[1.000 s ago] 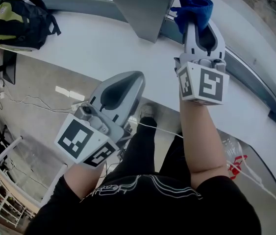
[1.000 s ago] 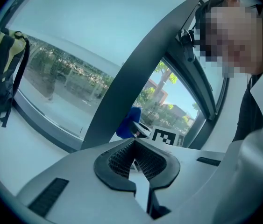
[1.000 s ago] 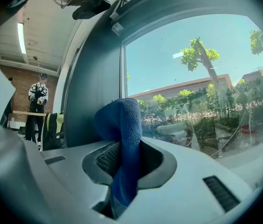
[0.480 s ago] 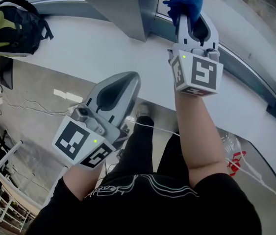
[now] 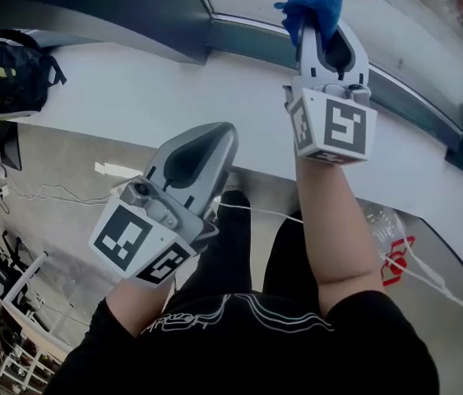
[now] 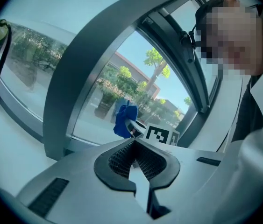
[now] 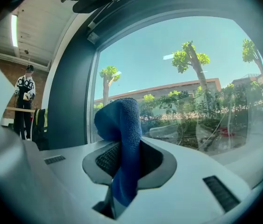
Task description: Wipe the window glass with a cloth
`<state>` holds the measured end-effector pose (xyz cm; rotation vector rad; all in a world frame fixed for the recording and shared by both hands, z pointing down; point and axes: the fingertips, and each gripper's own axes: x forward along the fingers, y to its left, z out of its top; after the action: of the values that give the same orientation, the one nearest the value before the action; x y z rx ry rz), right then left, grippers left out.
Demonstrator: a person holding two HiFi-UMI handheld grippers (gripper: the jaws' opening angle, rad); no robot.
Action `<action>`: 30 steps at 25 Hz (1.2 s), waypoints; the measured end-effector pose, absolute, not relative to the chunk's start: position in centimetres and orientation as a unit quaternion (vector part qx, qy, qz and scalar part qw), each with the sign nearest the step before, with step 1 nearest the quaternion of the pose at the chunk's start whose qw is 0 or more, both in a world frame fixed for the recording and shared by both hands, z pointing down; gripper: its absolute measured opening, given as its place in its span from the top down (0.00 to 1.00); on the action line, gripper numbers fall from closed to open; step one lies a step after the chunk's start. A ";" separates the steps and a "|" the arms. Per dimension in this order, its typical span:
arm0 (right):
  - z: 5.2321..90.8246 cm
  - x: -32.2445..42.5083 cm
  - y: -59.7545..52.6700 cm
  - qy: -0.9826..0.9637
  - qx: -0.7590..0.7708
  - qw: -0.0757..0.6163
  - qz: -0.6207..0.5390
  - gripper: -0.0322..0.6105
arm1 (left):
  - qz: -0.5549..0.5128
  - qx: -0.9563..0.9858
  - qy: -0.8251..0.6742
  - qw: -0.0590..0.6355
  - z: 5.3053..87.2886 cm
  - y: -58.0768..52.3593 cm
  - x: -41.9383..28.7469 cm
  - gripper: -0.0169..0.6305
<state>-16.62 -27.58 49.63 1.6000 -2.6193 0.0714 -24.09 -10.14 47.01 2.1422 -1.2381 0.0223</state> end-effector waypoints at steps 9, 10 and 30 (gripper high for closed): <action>49.0 -5.2 -27.9 -0.830 0.556 0.036 0.021 0.85 | 0.026 0.838 -0.434 0.329 46.7 -11.0 -14.3 0.96; 48.9 -3.9 -27.9 -0.829 0.557 0.037 0.019 0.85 | 0.027 0.840 -0.429 0.329 46.7 -11.1 -13.1 0.96; 48.8 23.4 -26.8 -0.788 0.614 0.040 0.007 0.85 | 0.055 0.882 -0.339 0.323 47.6 -11.3 11.7 0.96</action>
<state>23.38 -26.77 48.84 1.8817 -2.4161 0.0205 11.75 -11.30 47.56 2.3142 -0.8893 0.1446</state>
